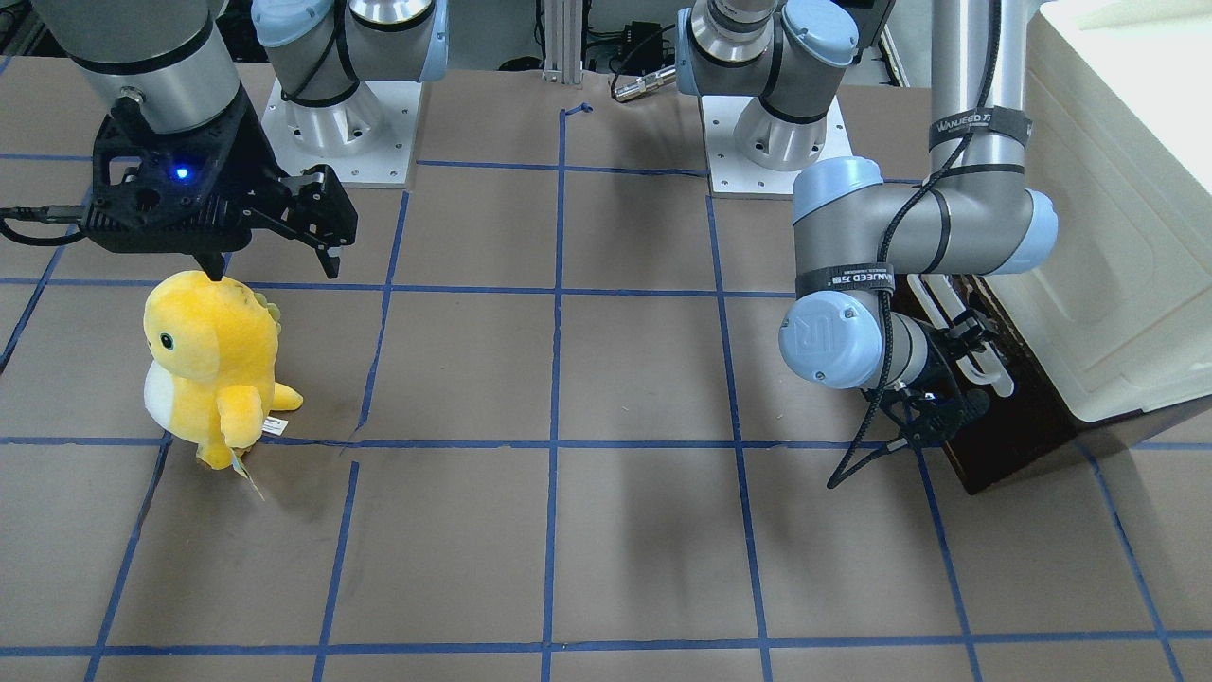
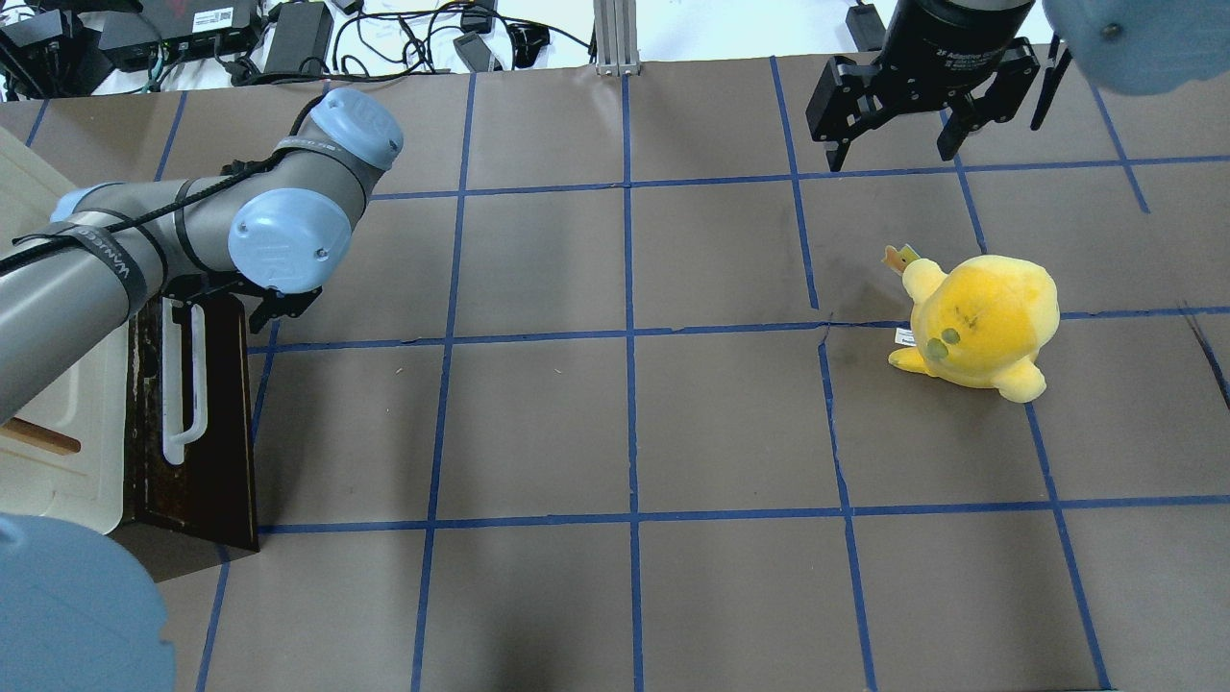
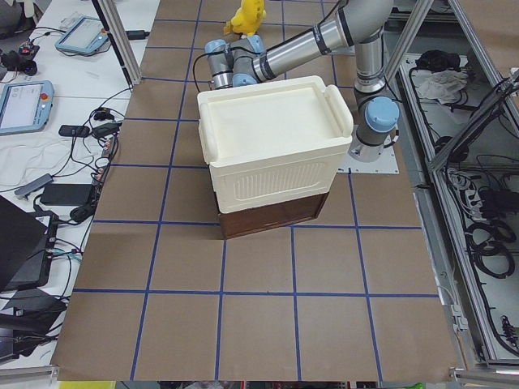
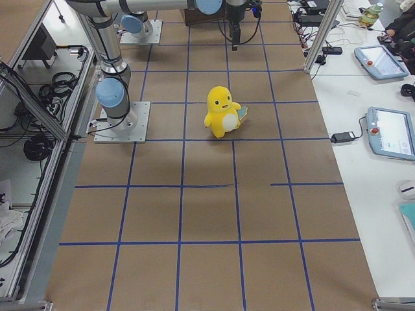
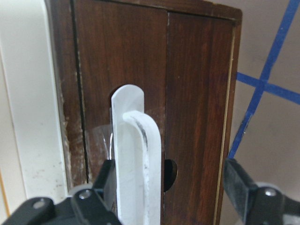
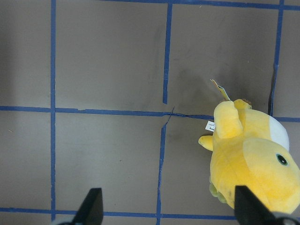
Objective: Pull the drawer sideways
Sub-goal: 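Move the left gripper down to the white drawer handle, then close the left gripper around the white bar handle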
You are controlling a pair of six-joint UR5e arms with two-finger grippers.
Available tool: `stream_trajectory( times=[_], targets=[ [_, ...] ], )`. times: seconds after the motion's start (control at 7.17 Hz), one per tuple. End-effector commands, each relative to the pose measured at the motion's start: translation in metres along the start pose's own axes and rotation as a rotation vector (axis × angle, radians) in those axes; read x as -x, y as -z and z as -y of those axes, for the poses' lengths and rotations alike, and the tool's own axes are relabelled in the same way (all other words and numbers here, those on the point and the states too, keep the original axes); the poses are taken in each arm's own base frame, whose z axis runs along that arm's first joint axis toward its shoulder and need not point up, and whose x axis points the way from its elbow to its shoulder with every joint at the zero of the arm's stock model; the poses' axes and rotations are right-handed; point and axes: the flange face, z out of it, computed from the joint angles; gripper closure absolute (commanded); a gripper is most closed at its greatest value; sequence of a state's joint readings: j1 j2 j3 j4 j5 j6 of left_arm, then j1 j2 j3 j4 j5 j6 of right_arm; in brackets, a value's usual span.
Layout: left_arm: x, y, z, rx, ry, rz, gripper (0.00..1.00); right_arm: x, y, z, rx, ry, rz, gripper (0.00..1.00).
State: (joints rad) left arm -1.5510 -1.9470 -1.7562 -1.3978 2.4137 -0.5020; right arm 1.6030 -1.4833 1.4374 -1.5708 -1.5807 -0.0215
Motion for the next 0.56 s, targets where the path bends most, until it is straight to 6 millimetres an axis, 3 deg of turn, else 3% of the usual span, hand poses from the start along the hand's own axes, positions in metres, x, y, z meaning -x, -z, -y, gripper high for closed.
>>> stream_trajectory(
  times=[0.0,0.42],
  targets=[
    [-0.0055,-0.0102,-0.0037,0.020,0.004,0.006,0.18,-0.0001,0.0000,0.0000,0.000,0.000,-0.001,0.00],
    [-0.0058,-0.0093,-0.0054,0.023,0.009,-0.002,0.25,0.0001,0.0000,0.0000,0.000,0.000,0.001,0.00]
  ],
)
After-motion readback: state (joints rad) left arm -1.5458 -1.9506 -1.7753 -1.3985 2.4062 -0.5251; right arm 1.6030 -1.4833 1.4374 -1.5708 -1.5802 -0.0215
